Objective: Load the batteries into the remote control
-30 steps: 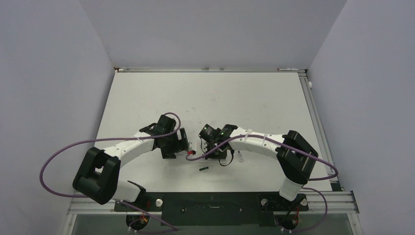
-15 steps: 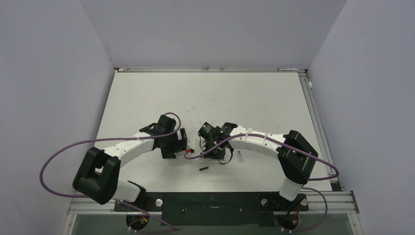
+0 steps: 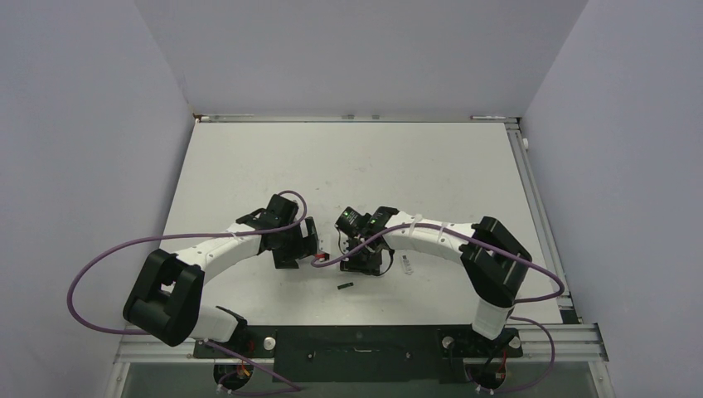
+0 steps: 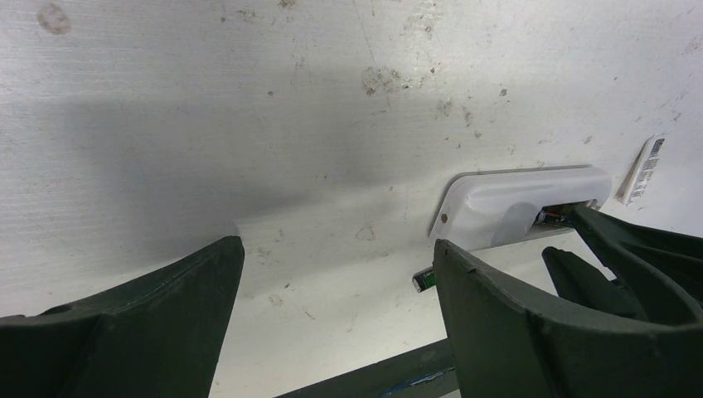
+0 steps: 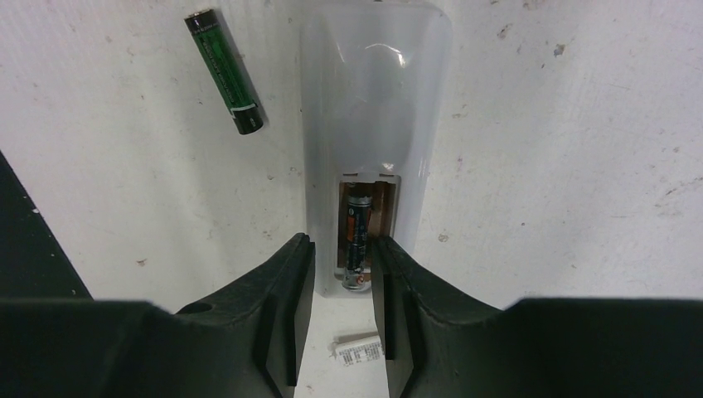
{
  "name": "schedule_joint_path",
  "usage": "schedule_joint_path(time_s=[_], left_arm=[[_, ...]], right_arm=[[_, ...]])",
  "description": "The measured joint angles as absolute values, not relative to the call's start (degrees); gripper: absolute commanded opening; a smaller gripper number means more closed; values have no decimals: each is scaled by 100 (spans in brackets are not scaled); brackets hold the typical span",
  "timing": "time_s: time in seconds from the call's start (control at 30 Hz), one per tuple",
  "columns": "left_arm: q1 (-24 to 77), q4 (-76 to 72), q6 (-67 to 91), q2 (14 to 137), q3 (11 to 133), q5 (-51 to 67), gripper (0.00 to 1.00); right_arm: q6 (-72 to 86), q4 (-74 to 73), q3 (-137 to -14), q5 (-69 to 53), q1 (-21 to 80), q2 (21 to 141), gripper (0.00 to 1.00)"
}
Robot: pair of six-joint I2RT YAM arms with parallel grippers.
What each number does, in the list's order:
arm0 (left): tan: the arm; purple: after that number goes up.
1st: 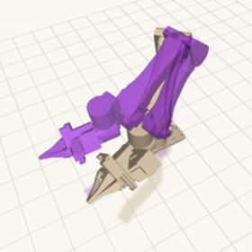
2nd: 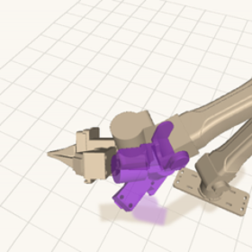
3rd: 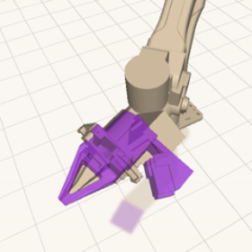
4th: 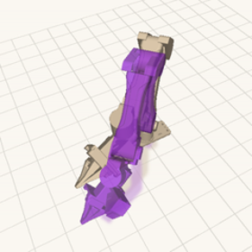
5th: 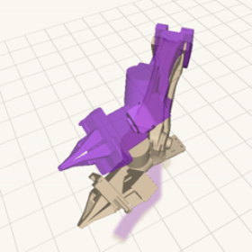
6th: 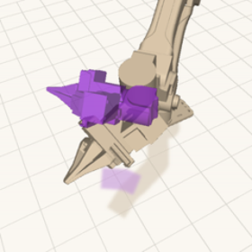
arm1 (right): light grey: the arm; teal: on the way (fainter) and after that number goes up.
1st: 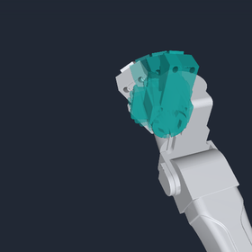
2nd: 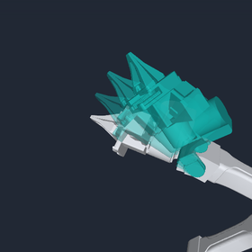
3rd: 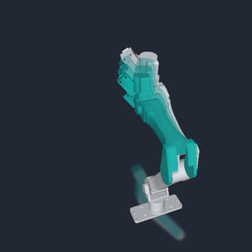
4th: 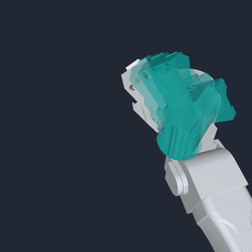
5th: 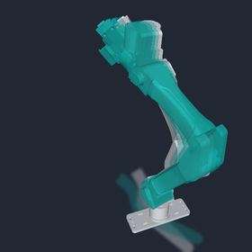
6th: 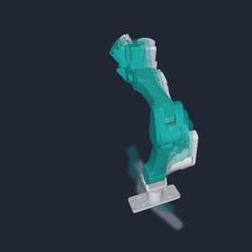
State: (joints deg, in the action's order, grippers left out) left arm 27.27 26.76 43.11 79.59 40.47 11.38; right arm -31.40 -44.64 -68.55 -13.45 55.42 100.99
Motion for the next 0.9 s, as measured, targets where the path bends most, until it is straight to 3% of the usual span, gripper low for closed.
schedule_joint_path(time_s=[0.9], left_arm=[[2727,2674,4300,7959,4012,1138,82]], right_arm=[[-3100,-4372,-6842,-1444,5505,10114,28]])
